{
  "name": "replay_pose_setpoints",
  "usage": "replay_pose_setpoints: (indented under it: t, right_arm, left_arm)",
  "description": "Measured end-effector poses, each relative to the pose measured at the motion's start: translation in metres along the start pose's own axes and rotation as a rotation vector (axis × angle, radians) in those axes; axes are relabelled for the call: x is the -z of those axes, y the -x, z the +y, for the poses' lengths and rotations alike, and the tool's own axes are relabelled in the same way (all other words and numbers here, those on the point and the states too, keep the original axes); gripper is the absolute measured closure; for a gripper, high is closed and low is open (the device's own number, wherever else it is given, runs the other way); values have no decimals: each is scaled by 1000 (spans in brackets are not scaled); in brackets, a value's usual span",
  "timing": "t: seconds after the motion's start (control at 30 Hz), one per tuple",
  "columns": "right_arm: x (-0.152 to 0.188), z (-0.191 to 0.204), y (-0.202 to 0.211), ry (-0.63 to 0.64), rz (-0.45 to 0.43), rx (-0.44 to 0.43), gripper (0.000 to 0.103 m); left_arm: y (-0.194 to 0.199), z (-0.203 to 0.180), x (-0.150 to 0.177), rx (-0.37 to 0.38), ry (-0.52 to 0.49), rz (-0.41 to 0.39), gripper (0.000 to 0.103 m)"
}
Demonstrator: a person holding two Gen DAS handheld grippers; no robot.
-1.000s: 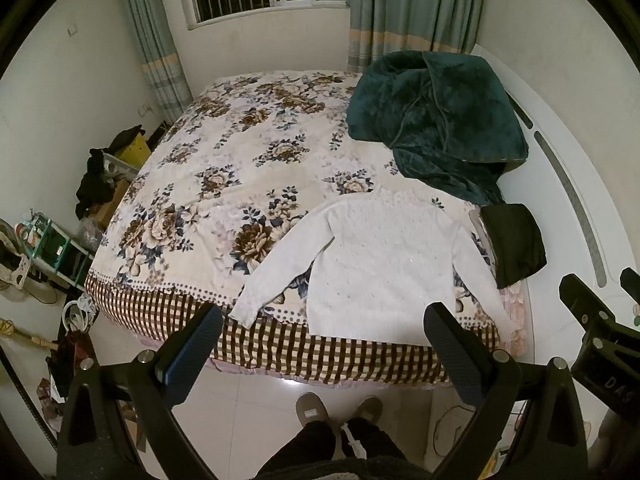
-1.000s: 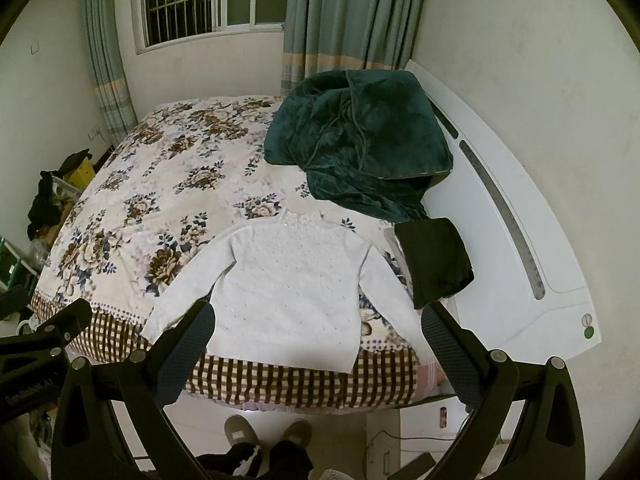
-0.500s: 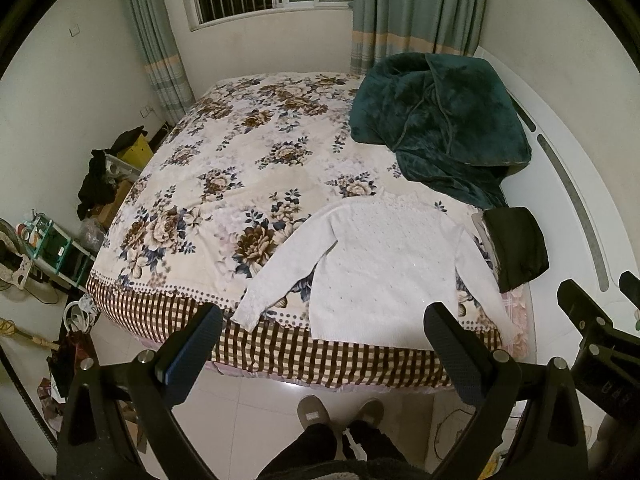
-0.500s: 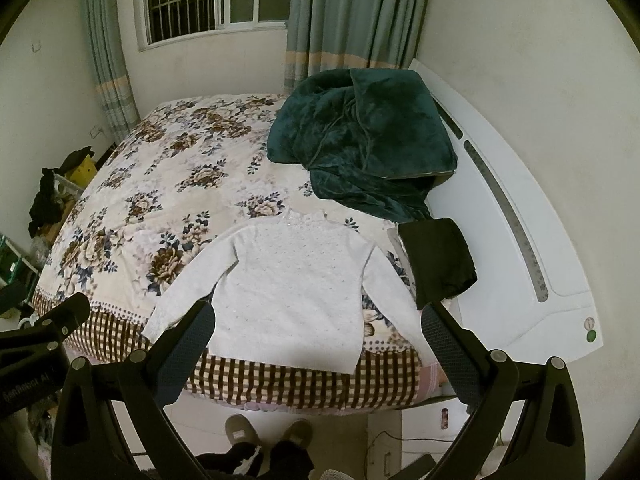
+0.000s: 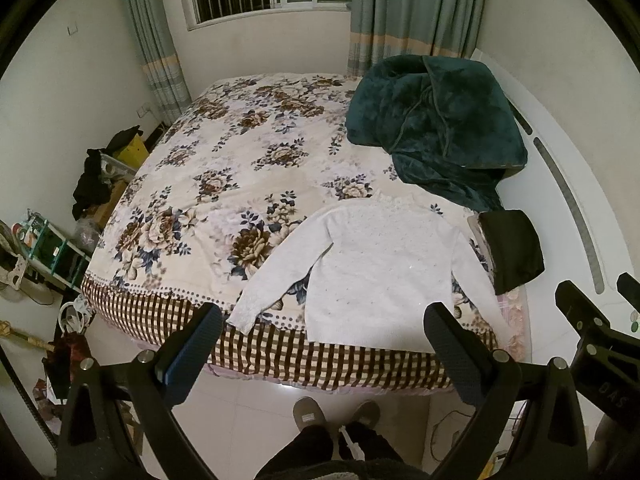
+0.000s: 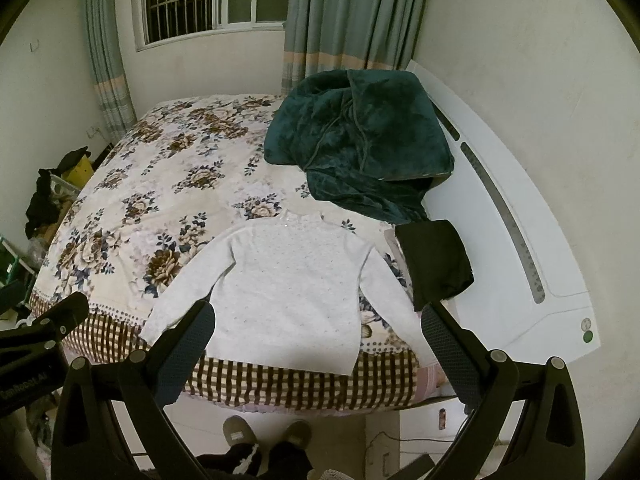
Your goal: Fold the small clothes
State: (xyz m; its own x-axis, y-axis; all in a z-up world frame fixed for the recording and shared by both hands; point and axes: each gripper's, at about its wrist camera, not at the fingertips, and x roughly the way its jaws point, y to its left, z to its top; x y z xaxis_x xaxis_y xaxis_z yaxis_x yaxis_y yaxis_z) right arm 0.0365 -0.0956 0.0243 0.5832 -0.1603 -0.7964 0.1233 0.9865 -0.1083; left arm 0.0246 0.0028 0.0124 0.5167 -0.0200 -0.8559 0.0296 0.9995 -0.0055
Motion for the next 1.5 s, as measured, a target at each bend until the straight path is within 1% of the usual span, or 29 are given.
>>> replay_pose_setpoints:
  t: [0.17,0.23,0.27,0.33,0.37,0.43,0.5,0.53,0.6,0.63,0.67,0.73,0.77,0.8,0.83,0.9,0.93,1.0,1.07,1.13,1.17,1.27,1.33,1.4,1.43,1.47,1.5]
  right_arm:
    - [0,-3,-1,-4,7,-4,0]
    - [3,-7,-7,-23,13,-9,0]
    - [4,-11,-12,-38,14,-12,0]
    - [9,-21,-29,-92,18,-21,0]
    - [15,-31,-45,-131,34,-7,0]
    - [33,-56,-81,-208,76,47,0]
    - [61,-92,-127,-314,142,115,0]
    - [81,-118,-156,-389,194,154,0]
    - [119,-158,-198,-500,268,199,1]
    - [145,-186,-227,-573,323,230,4]
    - [165,-205,-246,-622,356,247,11]
    - [209,-248,-291,-729,429,277,19]
    - [230,-267,-311,-777,455,284,22]
    - [248,-284,-332,-834,480,280,22]
    - [272,-307,-359,-914,506,264,22]
    - [301,-331,-398,-1021,530,240,22]
    - [320,-350,-423,-1099,537,226,22]
    - [340,-365,-451,-1215,538,209,22]
    - [366,-385,-488,-1370,520,186,22]
    - [386,-403,-523,-1491,513,162,22]
    - [389,-403,-532,-1521,509,163,22]
    - [401,-420,-575,-1586,495,173,22]
    - [405,-427,-599,-1596,507,191,22]
    - [404,-430,-613,-1603,487,213,23]
    - [399,-430,-618,-1587,465,240,29]
    - [394,-429,-620,-1567,452,266,39]
    - [389,-427,-621,-1542,445,292,45]
  left_arm:
    - [-5,-1,2,8,-6,9,0]
    - [-11,-2,3,12,-18,3,0]
    - [-20,-4,1,27,-28,-5,0]
    - [-36,-6,-2,55,-36,-9,0]
    - [-50,-8,-3,61,-41,-17,0]
    - [-79,-13,-4,49,-58,-26,0]
    - [-117,-23,-2,15,-86,-26,0]
    - [-138,-30,-1,-3,-100,-12,0]
    - [-187,-49,5,-35,-136,22,0]
    - [-205,-56,8,-50,-147,41,0]
    - [-231,-68,13,-65,-160,58,0]
    - [-270,-85,22,-102,-179,92,0]
    - [-293,-94,27,-116,-187,112,0]
    - [-318,-105,32,-140,-198,137,0]
    - [-333,-111,35,-156,-203,152,0]
    - [-380,-129,44,-187,-202,215,0]
    - [-395,-133,46,-193,-200,235,0]
    - [-439,-150,55,-215,-205,304,0]
    - [-474,-164,62,-221,-208,352,0]
    - [-506,-181,71,-226,-226,381,0]
    - [-518,-188,74,-227,-239,392,0]
    - [-554,-212,79,-233,-276,406,0]
    - [-571,-220,81,-240,-283,412,0]
    - [-584,-225,78,-244,-277,415,0]
    - [-591,-227,75,-245,-271,413,0]
    - [-596,-228,72,-246,-261,409,0]
    - [-600,-227,69,-246,-249,405,0]
